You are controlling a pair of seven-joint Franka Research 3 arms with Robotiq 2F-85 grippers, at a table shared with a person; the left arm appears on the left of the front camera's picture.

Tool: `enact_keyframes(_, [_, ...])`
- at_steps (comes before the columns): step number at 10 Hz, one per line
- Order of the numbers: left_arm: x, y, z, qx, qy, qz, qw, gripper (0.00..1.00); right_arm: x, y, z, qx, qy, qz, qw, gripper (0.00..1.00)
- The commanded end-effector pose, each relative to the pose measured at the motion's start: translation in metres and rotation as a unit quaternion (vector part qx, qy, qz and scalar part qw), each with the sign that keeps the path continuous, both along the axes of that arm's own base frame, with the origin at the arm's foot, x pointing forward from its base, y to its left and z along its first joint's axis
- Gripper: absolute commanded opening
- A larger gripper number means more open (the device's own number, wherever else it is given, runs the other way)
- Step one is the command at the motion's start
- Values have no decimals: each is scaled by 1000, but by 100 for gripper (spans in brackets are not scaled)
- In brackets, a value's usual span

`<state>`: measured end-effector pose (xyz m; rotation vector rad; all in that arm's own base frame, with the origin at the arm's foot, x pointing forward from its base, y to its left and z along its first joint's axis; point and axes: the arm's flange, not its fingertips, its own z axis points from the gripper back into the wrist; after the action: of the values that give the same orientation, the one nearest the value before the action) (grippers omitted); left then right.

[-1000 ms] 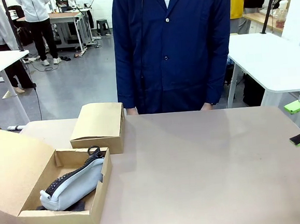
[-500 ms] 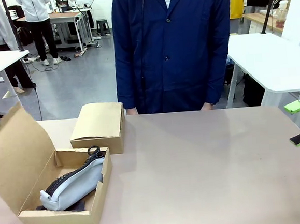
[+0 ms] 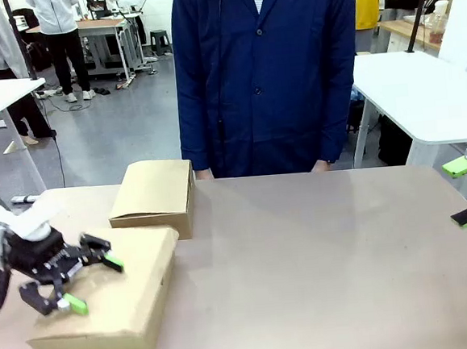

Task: Place items inside the box.
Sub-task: Close the lid of the Mailer Box closest to the robot.

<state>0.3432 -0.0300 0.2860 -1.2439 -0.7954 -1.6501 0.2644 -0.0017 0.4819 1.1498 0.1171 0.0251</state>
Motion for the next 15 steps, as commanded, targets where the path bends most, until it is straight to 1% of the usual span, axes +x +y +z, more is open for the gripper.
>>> enact_keyframes(1, [-7, 4, -37, 64, -26, -14, 998, 100, -1, 0, 4, 9, 5, -6, 1000, 100])
enact_keyframes(2, [-9, 6, -36, 73, -28, -12, 997, 100, -1, 0, 4, 9, 5, -6, 1000, 100])
enact_keyframes(4, [-10, 12, -29, 65, -40, -8, 997, 100, -1, 0, 4, 9, 5, -6, 1000, 100])
enact_keyframes(5, [-12, 16, -22, 46, -34, -8, 998, 100, -1, 0, 4, 9, 5, -6, 1000, 100])
enact_keyframes(6, [-15, 22, -8, 20, -21, 5, 1000, 100, -1, 0, 4, 9, 5, -6, 1000, 100])
enact_keyframes(7, [-21, 32, 16, -33, -11, 18, 999, 100, -1, 0, 4, 9, 5, -6, 1000, 100])
enact_keyframes(8, [-30, 46, 49, -107, 3, 16, 994, 100, -1, 0, 4, 9, 5, -6, 1000, 100])
enact_keyframes(9, [-38, 61, 75, -164, 16, 23, 986, 100, -1, 0, 4, 9, 5, -6, 1000, 100])
enact_keyframes(10, [-44, 77, 93, -191, 43, 43, 980, 100, -1, 0, 4, 9, 5, -6, 1000, 100])
enact_keyframes(11, [-43, 88, 104, -195, 125, 103, 967, 100, -1, 0, 4, 9, 5, -6, 1000, 100])
enact_keyframes(12, [-43, 101, 107, -178, 192, 137, 955, 100, -1, 0, 4, 9, 5, -6, 1000, 100])
enact_keyframes(13, [-39, 111, 104, -171, 251, 180, 935, 100, -1, 0, 4, 9, 5, -6, 1000, 100])
enact_keyframes(14, [-39, 119, 99, -135, 338, 201, 909, 100, -1, 0, 4, 9, 5, -6, 1000, 100])
enact_keyframes(15, [-37, 123, 90, -106, 402, 217, 883, 100, -1, 0, 4, 9, 5, -6, 1000, 100])
